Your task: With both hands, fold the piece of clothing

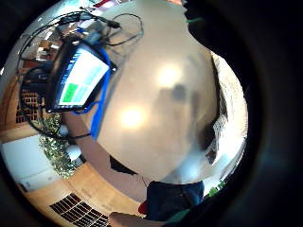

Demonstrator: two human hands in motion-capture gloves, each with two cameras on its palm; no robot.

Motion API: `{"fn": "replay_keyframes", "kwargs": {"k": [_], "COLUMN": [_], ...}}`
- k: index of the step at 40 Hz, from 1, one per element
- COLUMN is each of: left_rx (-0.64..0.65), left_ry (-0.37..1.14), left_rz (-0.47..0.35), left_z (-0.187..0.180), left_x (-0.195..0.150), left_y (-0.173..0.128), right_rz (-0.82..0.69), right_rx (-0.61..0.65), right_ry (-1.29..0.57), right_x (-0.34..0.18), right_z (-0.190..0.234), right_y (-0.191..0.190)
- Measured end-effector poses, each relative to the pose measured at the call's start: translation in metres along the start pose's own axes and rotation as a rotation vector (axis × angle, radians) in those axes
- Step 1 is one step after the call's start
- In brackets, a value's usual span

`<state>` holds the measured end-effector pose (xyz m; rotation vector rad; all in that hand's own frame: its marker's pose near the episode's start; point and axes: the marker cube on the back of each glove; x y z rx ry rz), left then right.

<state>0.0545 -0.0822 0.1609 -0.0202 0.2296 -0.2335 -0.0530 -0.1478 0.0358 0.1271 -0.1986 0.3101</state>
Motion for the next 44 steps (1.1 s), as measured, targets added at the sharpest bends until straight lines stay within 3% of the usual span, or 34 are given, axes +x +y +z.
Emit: {"fn": "replay_keyframes", "kwargs": {"k": [3,14,22,26,30,37,44], "left_rx": [0.043,0.115,0.131,0.137,0.156,0.203,0.23], "left_ry": [0.015,0.037,0.039,0.031,0.024,-0.009,-0.025], "left_rz": [0.002,-0.073,-0.117,-0.145,-0.172,-0.158,-0.159], "left_z": [0.002,-0.037,-0.049,-0.06,-0.076,-0.109,-0.126], "left_x": [-0.018,-0.072,-0.105,-0.116,-0.122,-0.115,-0.114], "left_y": [-0.015,0.013,0.03,0.035,0.042,0.06,0.071], "right_rz": [-0.061,-0.286,-0.441,-0.477,-0.49,-0.466,-0.445], "right_rx": [0.015,-0.094,-0.271,-0.276,-0.169,0.026,0.069], "right_ry": [0.056,0.122,0.117,-0.005,-0.114,-0.172,-0.191], "right_x": [-0.039,-0.163,-0.203,-0.213,-0.212,-0.17,-0.136], "right_z": [0.004,0.083,0.113,0.12,0.1,0.018,-0.014], "right_y": [0.01,0.05,0.106,0.093,0.078,0.09,0.1]}}
